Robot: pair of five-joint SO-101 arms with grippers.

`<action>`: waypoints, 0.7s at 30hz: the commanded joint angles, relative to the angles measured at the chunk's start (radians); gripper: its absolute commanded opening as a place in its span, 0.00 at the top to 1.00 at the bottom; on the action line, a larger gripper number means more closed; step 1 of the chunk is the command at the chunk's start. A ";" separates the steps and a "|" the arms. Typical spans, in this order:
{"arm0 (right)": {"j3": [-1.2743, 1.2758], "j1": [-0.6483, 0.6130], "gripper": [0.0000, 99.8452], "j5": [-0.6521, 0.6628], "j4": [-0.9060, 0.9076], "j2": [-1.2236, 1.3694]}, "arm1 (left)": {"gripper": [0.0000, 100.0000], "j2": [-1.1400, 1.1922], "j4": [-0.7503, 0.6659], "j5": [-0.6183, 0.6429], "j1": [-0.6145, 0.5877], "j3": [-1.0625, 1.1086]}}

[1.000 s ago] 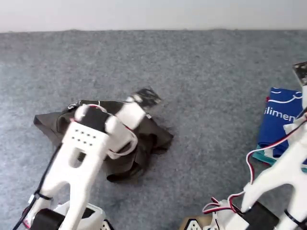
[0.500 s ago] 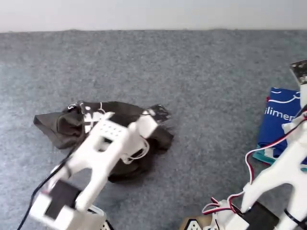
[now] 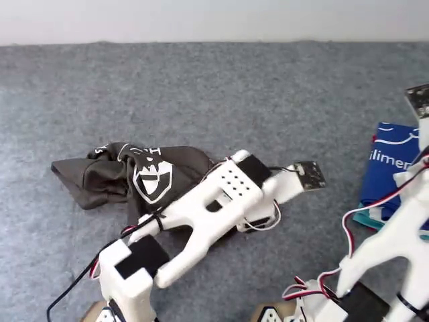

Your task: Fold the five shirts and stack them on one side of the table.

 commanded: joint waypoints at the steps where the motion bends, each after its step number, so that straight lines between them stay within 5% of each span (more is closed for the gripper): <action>1: -0.003 -0.005 0.99 -0.009 0.031 -0.028 | 0.91 -0.014 0.044 0.006 -0.058 -0.050; 12: -0.003 -0.012 0.99 -0.009 0.031 -0.027 | 0.91 -0.302 0.232 -0.061 -0.143 0.090; 21: -0.003 -0.012 0.99 -0.012 0.031 -0.027 | 0.90 -0.327 -0.012 -0.077 -0.304 0.447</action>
